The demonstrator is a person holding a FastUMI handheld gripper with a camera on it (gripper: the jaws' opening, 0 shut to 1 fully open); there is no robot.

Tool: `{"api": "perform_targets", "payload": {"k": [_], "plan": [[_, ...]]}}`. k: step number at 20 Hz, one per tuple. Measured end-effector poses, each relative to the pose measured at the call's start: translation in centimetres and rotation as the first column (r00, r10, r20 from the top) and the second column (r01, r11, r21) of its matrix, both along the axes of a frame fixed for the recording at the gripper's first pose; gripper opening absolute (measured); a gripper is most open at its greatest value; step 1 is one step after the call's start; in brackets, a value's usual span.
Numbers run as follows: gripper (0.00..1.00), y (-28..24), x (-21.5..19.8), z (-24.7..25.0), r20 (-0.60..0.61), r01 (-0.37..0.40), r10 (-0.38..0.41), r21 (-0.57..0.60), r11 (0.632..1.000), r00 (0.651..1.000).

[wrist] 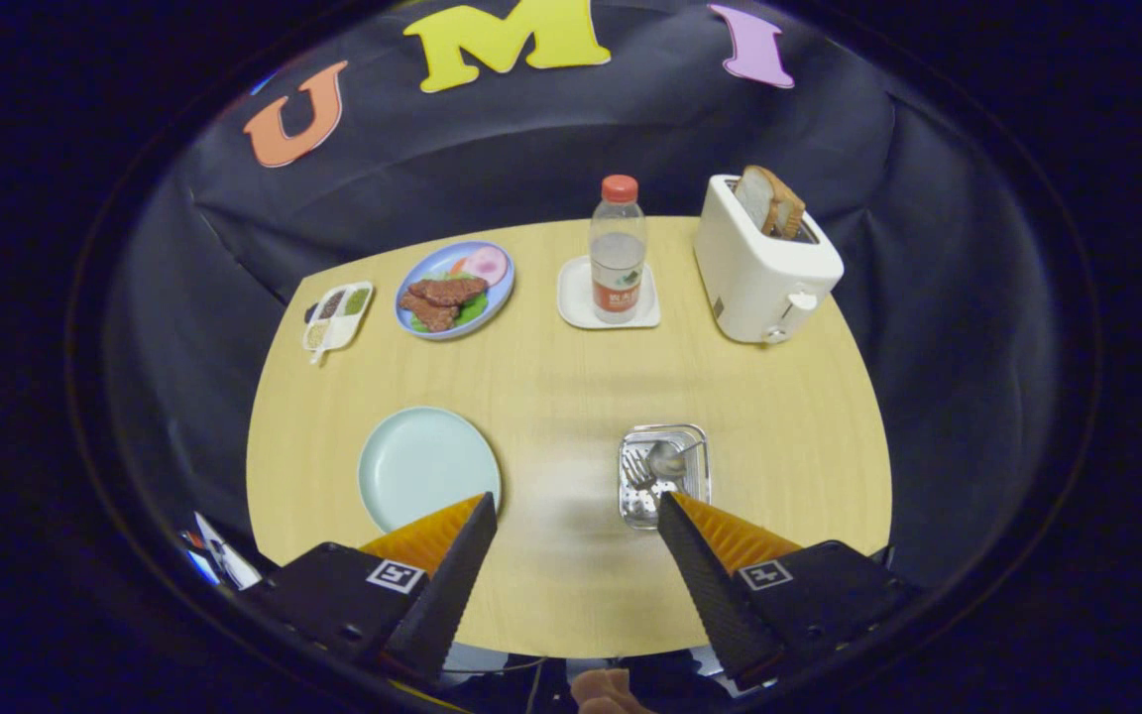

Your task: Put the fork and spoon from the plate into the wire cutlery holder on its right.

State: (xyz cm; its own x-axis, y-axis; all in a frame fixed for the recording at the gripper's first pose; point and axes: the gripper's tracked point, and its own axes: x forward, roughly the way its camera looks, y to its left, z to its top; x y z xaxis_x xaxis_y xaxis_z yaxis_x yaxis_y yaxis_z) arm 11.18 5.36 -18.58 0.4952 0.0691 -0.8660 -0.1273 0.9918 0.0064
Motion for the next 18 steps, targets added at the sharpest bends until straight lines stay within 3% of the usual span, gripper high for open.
{"api": "perform_targets", "payload": {"k": [4,8,10,13,18], "plan": [[0.97,2.2,-0.3,4.4,0.192,-0.004,0.013,-0.043,0.999,0.981],[0.97,5.8,-1.3,9.8,0.383,-0.041,0.085,-0.123,0.992,0.920],[0.97,8.5,-1.7,13.1,0.506,-0.066,0.116,-0.114,0.991,0.855],[0.95,11.8,-3.4,17.6,0.668,-0.131,0.146,-0.073,0.989,0.730],[0.95,11.9,-6.9,23.1,0.817,-0.132,0.099,-0.028,0.991,0.568]]}}
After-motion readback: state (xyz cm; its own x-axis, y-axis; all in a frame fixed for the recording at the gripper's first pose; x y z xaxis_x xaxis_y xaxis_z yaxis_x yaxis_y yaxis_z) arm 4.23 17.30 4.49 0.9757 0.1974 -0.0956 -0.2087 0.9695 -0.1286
